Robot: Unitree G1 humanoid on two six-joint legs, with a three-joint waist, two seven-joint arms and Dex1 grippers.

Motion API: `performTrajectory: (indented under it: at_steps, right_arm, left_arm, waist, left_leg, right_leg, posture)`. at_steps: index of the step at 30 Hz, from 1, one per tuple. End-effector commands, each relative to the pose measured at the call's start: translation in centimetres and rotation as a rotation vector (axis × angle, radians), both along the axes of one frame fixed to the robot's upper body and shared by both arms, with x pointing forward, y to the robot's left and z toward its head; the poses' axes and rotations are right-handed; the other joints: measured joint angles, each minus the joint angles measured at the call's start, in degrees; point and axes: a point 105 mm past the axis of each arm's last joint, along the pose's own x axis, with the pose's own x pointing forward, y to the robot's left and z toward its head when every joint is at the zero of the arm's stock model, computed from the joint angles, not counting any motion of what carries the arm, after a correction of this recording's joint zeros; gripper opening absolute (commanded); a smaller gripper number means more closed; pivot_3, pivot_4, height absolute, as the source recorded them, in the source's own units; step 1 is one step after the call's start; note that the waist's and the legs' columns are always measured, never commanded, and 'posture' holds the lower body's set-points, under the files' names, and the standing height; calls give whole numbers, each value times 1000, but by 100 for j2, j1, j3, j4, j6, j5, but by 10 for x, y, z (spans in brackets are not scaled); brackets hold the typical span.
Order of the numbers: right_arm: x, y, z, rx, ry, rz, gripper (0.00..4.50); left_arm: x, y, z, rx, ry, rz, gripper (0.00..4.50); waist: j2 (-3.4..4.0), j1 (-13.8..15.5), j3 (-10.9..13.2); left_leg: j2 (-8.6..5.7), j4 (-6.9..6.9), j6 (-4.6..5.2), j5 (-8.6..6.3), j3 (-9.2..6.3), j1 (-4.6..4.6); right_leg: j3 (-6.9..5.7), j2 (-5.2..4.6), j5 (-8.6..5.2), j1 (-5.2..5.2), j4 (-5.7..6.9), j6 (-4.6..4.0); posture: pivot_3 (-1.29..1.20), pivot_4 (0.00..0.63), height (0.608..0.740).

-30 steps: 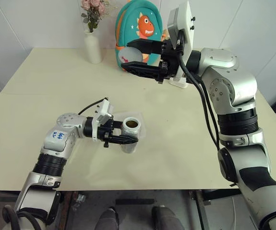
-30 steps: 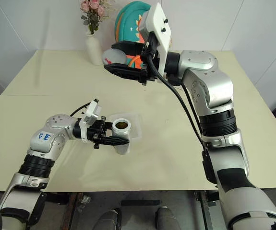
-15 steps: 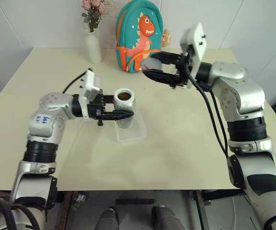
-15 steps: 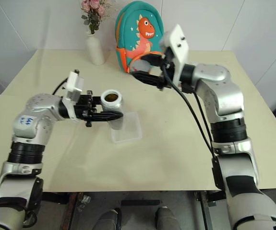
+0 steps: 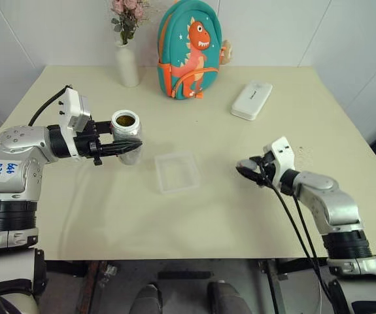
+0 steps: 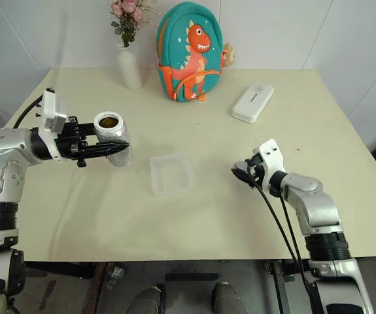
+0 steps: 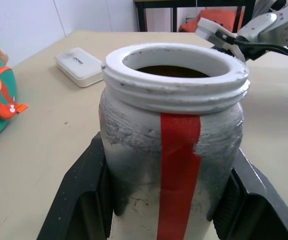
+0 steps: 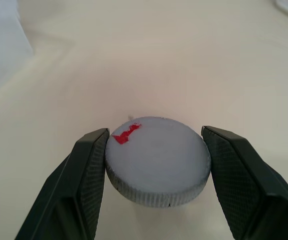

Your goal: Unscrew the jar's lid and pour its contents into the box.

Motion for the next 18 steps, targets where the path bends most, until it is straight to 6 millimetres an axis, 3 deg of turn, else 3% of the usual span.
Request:
performTrajectory:
  at_steps: [1,4,5,9,13,18]
  right_arm:
    - [-2,-3,10,6,-76,-25,2920]
    - [-4,-2,10,-4,-75,-5,2920]
    - [-5,-2,10,-9,-80,1,3399]
    - [-12,0,17,11,-104,38,4479]
    - [-19,-2,23,4,-118,76,4479]
    - [-46,-4,42,9,-131,204,4479]
  left_arm:
    - [1,2,8,0,-53,19,2001]
    - [5,3,10,5,-69,25,2001]
    - [6,3,10,9,-78,29,2001]
    - [11,2,14,22,-118,38,2001]
    - [15,0,15,41,-150,37,2001]
    - [26,-10,20,133,-288,32,2001]
  waist:
    - [0,-7,0]
    - [0,-7,0]
    - [0,-6,0]
    - [0,15,0]
    - [0,21,0]
    - [0,38,0]
  left_leg:
    - [0,0,0,0,0,2]
    - [0,-1,0,0,-1,3]
    - [0,-1,0,0,-1,2]
    - [0,-2,0,0,-1,2]
    - [0,-1,0,0,-1,1]
    - [0,1,0,0,-1,2]
  right_leg:
    - [0,1,0,0,1,0]
    - [1,2,0,0,3,0]
    - [1,2,0,0,3,0]
    - [1,2,0,0,1,0]
    - [1,2,0,1,0,1]
    - [1,3,0,3,1,1]
  posture:
    - [0,150,740]
    - [0,150,740]
    - [0,150,740]
    - [0,150,740]
    - [0,150,740]
    - [0,150,740]
